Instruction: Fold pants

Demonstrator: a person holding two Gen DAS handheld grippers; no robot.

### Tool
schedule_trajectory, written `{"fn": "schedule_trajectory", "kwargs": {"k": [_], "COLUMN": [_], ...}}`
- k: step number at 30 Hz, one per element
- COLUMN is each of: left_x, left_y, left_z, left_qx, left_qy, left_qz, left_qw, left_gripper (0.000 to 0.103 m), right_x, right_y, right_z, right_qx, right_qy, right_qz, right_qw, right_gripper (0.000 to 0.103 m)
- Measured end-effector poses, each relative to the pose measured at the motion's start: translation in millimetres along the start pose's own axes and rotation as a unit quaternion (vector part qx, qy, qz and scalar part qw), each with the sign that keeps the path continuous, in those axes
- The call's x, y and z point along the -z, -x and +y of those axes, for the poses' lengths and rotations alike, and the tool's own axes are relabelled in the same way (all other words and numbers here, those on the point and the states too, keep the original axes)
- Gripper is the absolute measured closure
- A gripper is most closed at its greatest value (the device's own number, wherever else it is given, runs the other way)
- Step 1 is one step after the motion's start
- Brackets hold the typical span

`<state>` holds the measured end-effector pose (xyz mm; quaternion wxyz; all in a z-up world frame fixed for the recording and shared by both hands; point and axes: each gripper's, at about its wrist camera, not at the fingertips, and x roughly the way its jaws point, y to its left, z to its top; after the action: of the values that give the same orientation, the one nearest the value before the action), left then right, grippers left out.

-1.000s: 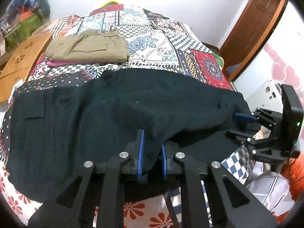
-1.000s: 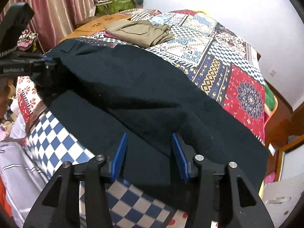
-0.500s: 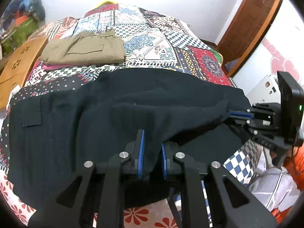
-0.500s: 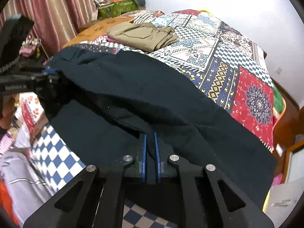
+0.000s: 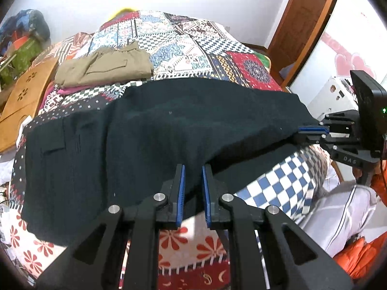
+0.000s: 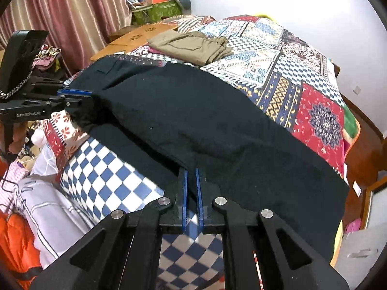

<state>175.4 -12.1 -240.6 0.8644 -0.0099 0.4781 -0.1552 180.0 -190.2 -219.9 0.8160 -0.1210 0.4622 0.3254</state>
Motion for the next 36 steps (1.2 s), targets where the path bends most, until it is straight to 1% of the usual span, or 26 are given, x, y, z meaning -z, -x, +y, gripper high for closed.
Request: {"fn": "schedule_trajectory", "kwargs": {"k": [3, 7, 10, 13, 14, 15, 16, 17, 18, 19, 21, 22, 23, 24, 29, 31, 32, 33, 34, 35, 36], "left_x": [7, 16, 22, 27, 29, 31, 32, 34, 37, 40, 47, 50, 52, 54, 62, 61, 62, 62, 62, 62, 63], "left_y": [-1, -3, 1, 12, 16, 19, 21, 22, 23, 23, 19, 16, 14, 11, -6, -11, -11, -12, -12, -11, -10], "left_z": [0, 6, 13, 19, 22, 26, 30, 35, 42, 48, 58, 60, 61, 61, 62, 66, 68, 73, 75, 79, 83], "left_qx": [0.002, 0.007, 0.012, -0.002, -0.010, -0.020, -0.028, -0.038, -0.046, -0.048, -0.040, -0.037, -0.038, -0.040, -0.068, -0.072, -0.072, -0.072, -0.070, -0.068, -0.067], "left_qy": [0.003, 0.018, 0.032, 0.037, 0.039, 0.043, 0.046, 0.053, 0.062, 0.070, 0.086, 0.090, 0.091, 0.091, 0.073, 0.078, 0.082, 0.090, 0.095, 0.103, 0.110], "left_qz": [0.005, 0.013, 0.014, 0.007, 0.004, 0.002, 0.001, -0.001, -0.002, 0.000, 0.011, 0.015, 0.018, 0.021, 0.030, 0.030, 0.029, 0.027, 0.027, 0.024, 0.022], "left_qw": [1.0000, 0.9997, 0.9993, 0.9993, 0.9992, 0.9989, 0.9985, 0.9979, 0.9970, 0.9964, 0.9954, 0.9952, 0.9950, 0.9949, 0.9946, 0.9939, 0.9936, 0.9930, 0.9927, 0.9920, 0.9914], "left_gripper": [0.094, 0.094, 0.094, 0.093, 0.092, 0.086, 0.073, 0.066, 0.058, 0.055, 0.055, 0.055, 0.055, 0.055, 0.055, 0.054, 0.054, 0.054, 0.057, 0.060, 0.068], "right_x": [5, 11, 12, 6, 3, 1, -2, -5, -7, -9, -13, -16, -16, -17, -22, -23, -24, -25, -26, -26, -27], "right_y": [1, 2, 7, 16, 19, 20, 19, 18, 17, 15, 9, 4, 1, -2, -22, -28, -31, -32, -33, -34, -34], "right_z": [3, 7, 4, 1, 1, 1, 2, 4, 7, 10, 18, 23, 25, 28, 34, 34, 33, 31, 30, 29, 28], "right_qx": [0.001, 0.006, 0.003, 0.010, 0.014, 0.014, 0.012, 0.012, 0.014, 0.017, 0.019, 0.021, 0.024, 0.027, 0.043, 0.049, 0.047, 0.044, 0.039, 0.030, 0.025], "right_qy": [0.002, 0.007, -0.003, -0.008, -0.009, -0.009, -0.008, -0.005, -0.001, 0.006, 0.022, 0.030, 0.036, 0.043, 0.066, 0.068, 0.067, 0.065, 0.062, 0.058, 0.052], "right_qz": [0.005, 0.015, 0.011, -0.002, -0.008, -0.010, -0.012, -0.013, -0.015, -0.016, -0.015, -0.011, -0.010, -0.008, 0.009, 0.011, 0.013, 0.013, 0.013, 0.018, 0.018], "right_qw": [1.000, 1.000, 1.000, 1.000, 1.000, 1.000, 1.000, 1.000, 1.000, 1.000, 0.999, 0.999, 0.999, 0.999, 0.997, 0.996, 0.997, 0.997, 0.997, 0.998, 0.998], "right_gripper": [0.097, 0.097, 0.097, 0.095, 0.091, 0.083, 0.078, 0.070, 0.063, 0.060, 0.053, 0.051, 0.046, 0.044, 0.044, 0.044, 0.046, 0.057, 0.065, 0.076, 0.081]}}
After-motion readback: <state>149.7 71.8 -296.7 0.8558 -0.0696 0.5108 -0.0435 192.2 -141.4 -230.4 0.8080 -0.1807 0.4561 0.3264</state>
